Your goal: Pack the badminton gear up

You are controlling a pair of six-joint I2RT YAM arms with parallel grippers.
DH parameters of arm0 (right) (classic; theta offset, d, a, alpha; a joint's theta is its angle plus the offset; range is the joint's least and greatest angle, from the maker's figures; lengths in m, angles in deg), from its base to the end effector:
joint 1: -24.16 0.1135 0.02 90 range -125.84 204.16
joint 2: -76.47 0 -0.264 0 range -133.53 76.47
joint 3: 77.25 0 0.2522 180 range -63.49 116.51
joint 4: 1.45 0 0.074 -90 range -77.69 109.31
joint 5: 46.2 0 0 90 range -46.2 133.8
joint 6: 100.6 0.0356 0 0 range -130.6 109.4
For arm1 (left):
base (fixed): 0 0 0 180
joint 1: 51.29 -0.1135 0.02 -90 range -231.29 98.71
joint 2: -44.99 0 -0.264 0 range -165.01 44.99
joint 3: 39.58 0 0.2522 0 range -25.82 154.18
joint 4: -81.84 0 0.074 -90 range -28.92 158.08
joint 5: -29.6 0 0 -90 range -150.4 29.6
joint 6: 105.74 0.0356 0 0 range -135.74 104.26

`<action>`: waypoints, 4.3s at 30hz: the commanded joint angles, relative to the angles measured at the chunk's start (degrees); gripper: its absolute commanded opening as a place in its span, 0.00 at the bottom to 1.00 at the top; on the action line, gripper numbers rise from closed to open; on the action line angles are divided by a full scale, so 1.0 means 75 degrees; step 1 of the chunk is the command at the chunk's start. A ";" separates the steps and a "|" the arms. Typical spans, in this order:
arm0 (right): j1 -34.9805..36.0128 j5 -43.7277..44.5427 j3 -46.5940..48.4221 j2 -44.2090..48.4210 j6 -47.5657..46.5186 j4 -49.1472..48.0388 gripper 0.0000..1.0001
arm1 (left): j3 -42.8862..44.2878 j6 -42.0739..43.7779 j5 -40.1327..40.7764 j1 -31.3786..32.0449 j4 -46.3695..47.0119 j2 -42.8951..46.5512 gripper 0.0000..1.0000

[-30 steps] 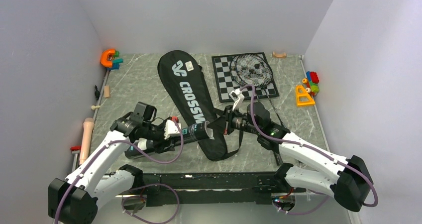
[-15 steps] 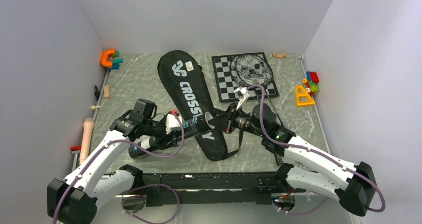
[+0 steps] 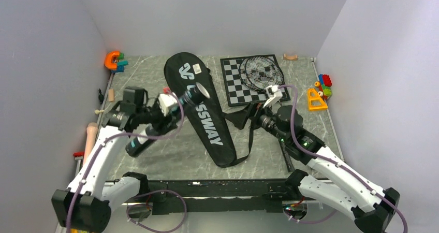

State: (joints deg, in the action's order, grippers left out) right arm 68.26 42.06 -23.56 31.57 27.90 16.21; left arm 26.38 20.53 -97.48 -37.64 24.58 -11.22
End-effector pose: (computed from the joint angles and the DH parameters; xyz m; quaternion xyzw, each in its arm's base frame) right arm 0.1361 0.1334 0.3215 -0.0470 0.7582 0.4378 0.4809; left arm 0.1804 -0.0659 0.3001 0.4774 0.7525 -0.2232 0.3950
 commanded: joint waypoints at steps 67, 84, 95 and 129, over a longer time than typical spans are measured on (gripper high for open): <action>-0.0224 -0.0632 0.0899 -0.6787 0.0456 -0.0205 0.55 | 0.1918 -0.4457 0.3950 0.0405 0.1560 -0.4415 0.99; 0.0541 -0.2124 0.1310 -0.6472 0.0473 -0.0989 0.59 | 0.2587 -0.5162 0.3981 0.0914 0.1844 -0.6208 0.99; -0.1353 -0.2447 0.0047 -0.3808 0.0307 -0.0698 0.68 | 0.3330 -0.5259 0.4134 0.1734 0.1960 -0.6826 0.99; -0.2297 -0.2599 -0.1194 -0.3040 0.0481 -0.1043 0.52 | 0.3563 -0.5078 0.4309 0.2642 0.2134 -0.7865 0.16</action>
State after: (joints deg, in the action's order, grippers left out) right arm 51.23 22.26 -31.87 8.33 31.22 11.29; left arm 54.95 -18.33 -65.68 -18.56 41.10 -70.45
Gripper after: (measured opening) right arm 0.532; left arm 0.319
